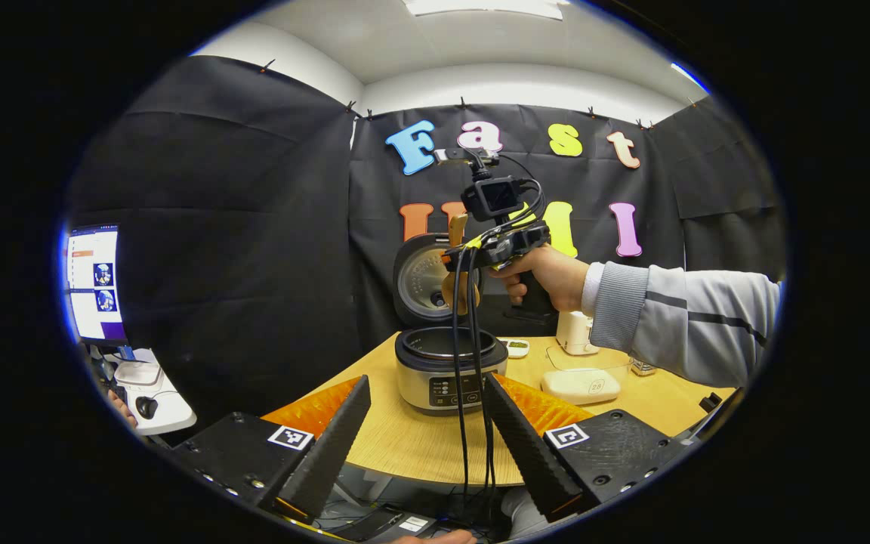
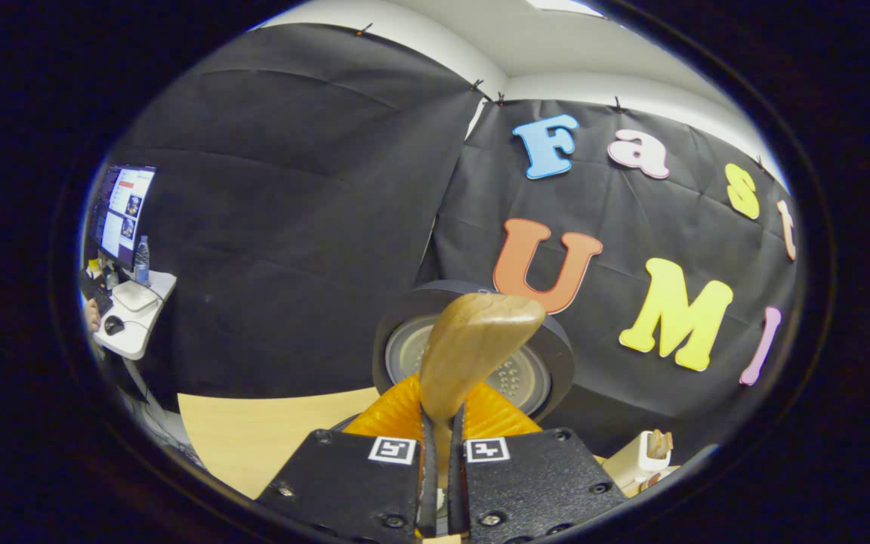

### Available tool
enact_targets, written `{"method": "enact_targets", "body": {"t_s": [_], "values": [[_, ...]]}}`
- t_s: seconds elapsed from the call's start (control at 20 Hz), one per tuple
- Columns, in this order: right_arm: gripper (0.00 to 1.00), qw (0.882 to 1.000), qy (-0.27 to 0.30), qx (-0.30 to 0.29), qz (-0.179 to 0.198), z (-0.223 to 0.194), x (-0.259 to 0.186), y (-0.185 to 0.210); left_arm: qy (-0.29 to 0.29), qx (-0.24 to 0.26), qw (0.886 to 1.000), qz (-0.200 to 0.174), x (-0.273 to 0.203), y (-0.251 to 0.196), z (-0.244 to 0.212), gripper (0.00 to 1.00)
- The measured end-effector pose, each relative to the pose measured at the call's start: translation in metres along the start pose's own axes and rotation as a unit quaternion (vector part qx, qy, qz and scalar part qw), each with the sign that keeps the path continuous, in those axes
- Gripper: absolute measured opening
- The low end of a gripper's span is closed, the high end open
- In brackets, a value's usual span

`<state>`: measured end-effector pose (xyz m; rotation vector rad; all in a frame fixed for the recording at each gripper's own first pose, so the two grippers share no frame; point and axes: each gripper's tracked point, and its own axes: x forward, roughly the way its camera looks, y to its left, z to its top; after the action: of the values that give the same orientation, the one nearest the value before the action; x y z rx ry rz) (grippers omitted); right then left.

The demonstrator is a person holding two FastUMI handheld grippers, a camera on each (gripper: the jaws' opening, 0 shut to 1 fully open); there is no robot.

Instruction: Close the left gripper, press the button to open the rice cooker; take a wooden spoon from the chopstick holder with the right hand, scoop a spoonful of rice and pour it into the rice cooker, then put the wooden spoon back into the chopstick holder.

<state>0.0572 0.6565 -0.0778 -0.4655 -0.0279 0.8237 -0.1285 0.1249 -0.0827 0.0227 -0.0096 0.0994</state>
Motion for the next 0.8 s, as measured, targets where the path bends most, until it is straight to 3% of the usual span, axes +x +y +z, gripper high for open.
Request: {"method": "enact_targets", "body": {"t_s": [0.3, 0.35, 0.4, 0.8], "values": [[0.11, 0.999, 0.003, 0.012, -0.032, 0.008, -0.014, -0.028, -0.011, 0.003, 1.0, -0.005, -0.006, -0.004, 0.008, 0.96], [0.11, 0.999, 0.003, 0.016, -0.039, 0.01, -0.016, -0.037, -0.013, 0.007, 1.0, -0.003, -0.005, -0.004, 0.009, 1.0], [0.11, 0.999, 0.005, 0.02, -0.048, 0.009, -0.02, -0.047, -0.013, 0.01, 1.0, -0.002, -0.005, -0.004, 0.01, 0.96], [0.12, 0.991, 0.019, 0.078, -0.106, -0.016, -0.05, -0.137, -0.024, 0.018, 1.0, -0.01, -0.006, -0.021, 0.019, 0.96]]}}
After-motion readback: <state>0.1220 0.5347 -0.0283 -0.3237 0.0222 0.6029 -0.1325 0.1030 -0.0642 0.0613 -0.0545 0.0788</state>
